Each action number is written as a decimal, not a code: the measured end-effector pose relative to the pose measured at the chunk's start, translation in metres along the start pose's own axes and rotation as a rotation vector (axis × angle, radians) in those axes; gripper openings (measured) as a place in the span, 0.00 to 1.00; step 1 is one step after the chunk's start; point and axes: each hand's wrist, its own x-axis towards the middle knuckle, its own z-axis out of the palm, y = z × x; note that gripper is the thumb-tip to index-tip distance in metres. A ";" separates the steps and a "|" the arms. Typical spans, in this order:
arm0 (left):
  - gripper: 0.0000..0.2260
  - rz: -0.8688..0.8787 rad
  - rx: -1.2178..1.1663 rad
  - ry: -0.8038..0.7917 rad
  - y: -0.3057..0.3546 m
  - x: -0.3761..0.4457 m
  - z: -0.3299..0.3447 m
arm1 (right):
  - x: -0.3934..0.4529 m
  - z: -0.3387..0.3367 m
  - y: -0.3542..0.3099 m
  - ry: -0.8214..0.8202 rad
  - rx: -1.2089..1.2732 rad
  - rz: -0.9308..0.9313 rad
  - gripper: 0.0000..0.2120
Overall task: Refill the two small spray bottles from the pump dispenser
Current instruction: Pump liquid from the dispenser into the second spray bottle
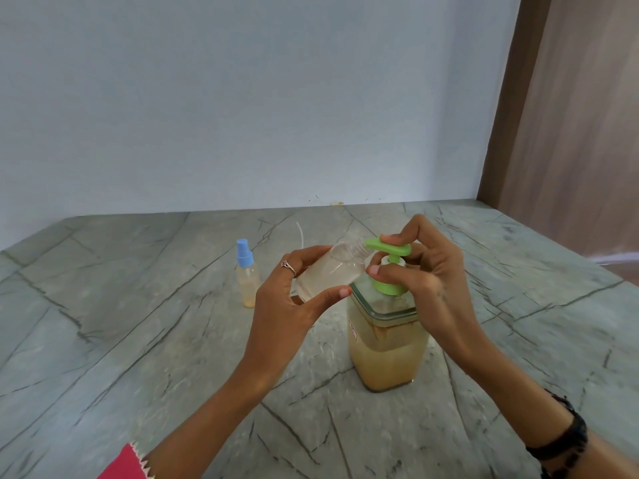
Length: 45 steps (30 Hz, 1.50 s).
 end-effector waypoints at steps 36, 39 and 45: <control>0.19 0.005 0.002 -0.005 0.004 0.002 0.002 | -0.012 0.002 0.008 -0.040 -0.099 -0.106 0.16; 0.18 0.006 -0.010 -0.007 0.004 0.002 0.003 | -0.009 0.002 0.007 0.001 -0.097 -0.097 0.16; 0.19 -0.001 -0.021 0.011 0.001 0.001 0.003 | -0.004 0.002 0.003 0.017 -0.053 -0.027 0.17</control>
